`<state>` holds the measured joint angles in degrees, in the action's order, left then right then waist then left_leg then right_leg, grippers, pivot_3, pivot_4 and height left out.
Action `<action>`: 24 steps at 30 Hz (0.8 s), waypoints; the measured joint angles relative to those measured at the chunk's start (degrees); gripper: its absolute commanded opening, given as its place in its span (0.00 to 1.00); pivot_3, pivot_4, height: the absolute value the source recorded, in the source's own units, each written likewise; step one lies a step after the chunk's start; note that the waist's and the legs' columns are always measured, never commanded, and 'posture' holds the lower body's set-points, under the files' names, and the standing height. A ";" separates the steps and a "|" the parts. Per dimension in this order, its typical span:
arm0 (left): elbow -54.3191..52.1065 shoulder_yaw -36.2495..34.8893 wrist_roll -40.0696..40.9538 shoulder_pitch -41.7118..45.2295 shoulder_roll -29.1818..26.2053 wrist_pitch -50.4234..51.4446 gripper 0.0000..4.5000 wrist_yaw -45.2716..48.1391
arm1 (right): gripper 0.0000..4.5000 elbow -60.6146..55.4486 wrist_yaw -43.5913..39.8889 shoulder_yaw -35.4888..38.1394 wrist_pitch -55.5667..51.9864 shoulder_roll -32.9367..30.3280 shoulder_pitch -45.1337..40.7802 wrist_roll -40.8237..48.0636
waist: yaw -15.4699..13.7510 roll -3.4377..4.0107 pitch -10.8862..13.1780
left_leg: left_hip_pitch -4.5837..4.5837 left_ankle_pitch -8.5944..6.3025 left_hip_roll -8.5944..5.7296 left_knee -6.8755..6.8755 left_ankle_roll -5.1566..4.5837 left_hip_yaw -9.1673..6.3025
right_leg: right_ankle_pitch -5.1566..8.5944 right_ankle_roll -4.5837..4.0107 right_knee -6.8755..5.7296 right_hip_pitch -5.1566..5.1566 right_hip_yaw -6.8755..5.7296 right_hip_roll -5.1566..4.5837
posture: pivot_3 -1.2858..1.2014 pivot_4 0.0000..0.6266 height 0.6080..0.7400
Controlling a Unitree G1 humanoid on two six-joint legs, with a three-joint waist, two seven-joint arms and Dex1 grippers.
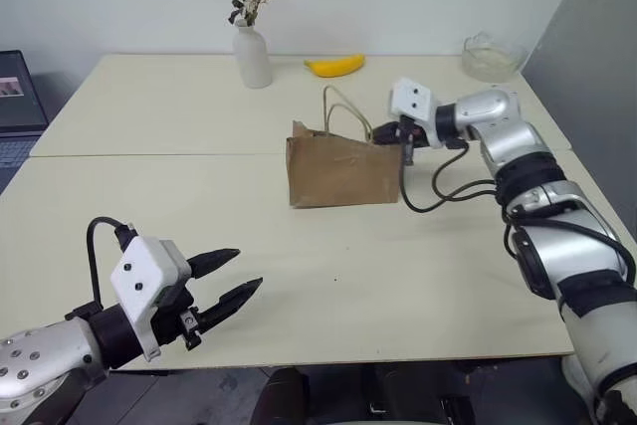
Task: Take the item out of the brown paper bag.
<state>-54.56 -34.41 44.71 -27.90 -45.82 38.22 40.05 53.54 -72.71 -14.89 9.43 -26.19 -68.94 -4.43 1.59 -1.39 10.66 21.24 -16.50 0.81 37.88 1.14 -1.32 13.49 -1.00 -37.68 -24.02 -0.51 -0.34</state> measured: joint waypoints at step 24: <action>1.33 1.66 -9.22 -0.58 -7.40 -6.73 0.99 11.31 | 0.44 -60.43 -9.44 3.66 -32.72 -14.82 33.79 19.06 | -0.76 0.07 0.06 | -0.23 -0.01 -0.01 -0.02 0.01 -0.05 | 0.30 0.06 -0.08 0.19 -0.06 0.03 | 0.52 0.24 1.00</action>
<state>-53.23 -32.74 35.49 -28.48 -53.21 31.49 51.36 -6.89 -82.14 -11.23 -23.29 -41.01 -35.15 14.63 0.83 -1.31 10.71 21.01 -16.51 0.80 37.87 1.16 -1.38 13.80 -0.93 -37.76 -23.83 -0.57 -0.31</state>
